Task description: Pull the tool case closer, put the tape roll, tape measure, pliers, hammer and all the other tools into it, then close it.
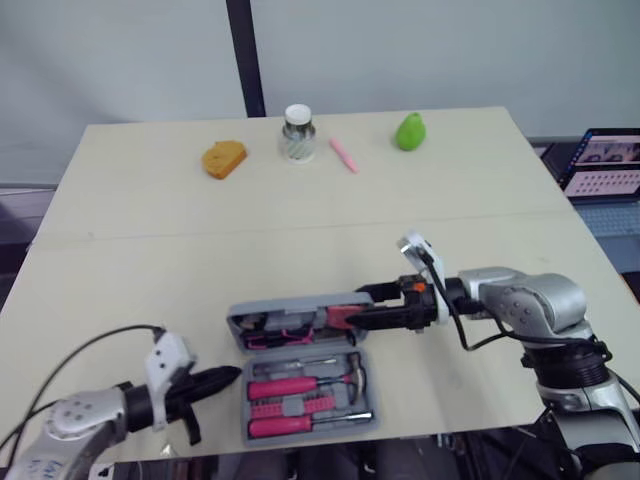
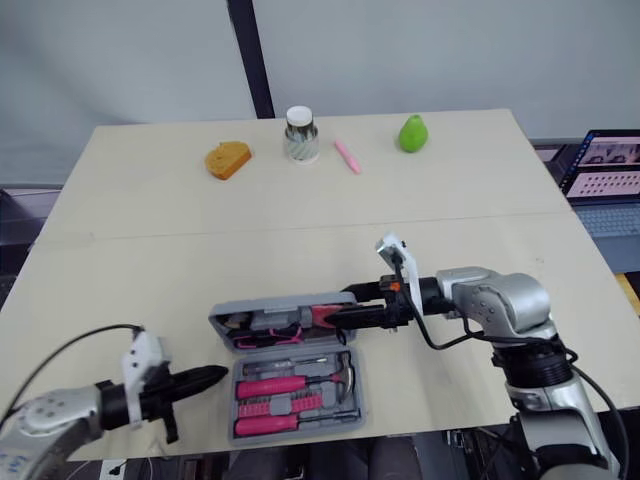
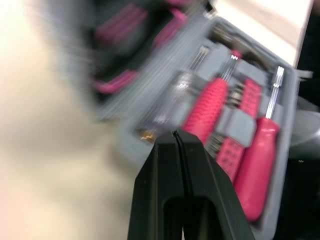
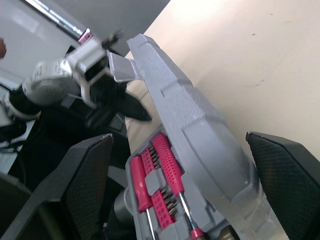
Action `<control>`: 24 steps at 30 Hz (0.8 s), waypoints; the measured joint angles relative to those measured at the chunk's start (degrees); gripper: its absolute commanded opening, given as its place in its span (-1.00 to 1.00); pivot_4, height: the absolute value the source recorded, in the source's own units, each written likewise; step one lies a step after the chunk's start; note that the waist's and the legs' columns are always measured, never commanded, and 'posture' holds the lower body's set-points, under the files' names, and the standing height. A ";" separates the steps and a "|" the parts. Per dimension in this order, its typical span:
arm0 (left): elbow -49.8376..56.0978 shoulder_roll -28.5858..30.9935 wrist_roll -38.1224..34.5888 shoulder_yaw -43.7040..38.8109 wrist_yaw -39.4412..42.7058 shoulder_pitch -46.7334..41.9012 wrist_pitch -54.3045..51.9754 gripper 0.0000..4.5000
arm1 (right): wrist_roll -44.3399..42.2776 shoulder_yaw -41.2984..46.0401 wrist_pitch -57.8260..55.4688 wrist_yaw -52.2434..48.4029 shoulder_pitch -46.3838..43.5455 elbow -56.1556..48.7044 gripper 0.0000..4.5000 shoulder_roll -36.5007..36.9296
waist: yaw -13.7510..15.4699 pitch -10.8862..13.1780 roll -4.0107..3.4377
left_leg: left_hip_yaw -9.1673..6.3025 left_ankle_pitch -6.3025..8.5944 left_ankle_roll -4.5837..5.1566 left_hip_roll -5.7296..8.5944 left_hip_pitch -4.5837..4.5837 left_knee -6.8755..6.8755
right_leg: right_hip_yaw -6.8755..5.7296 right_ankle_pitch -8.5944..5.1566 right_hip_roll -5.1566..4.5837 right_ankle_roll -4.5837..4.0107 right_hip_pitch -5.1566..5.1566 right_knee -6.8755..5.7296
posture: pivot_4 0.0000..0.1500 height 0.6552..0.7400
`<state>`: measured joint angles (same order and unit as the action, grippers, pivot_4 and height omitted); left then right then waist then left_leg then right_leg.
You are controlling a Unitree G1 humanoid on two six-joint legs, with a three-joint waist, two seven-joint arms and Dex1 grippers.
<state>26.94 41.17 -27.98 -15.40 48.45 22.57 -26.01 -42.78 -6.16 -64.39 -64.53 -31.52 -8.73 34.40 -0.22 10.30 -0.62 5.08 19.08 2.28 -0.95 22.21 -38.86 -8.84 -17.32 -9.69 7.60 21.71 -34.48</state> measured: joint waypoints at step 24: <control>-3.16 2.85 -2.81 -8.05 1.70 -4.44 -2.14 -1.00 | -2.76 3.64 6.09 -0.74 13.64 -8.58 1.00 8.75 | 0.21 0.07 0.13 | 0.10 0.11 0.02 0.02 -0.01 -0.07 | 0.01 0.02 0.02 0.04 -0.04 0.06 | 1.00 1.00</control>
<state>23.78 44.02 -30.79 -23.45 50.15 18.13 -28.15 -45.53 -2.52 -58.30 -65.28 -17.89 -17.31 43.15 -0.01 10.37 -0.49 5.17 19.19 2.30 -0.93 22.20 -38.92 -8.82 -17.30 -9.67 7.63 21.67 -34.42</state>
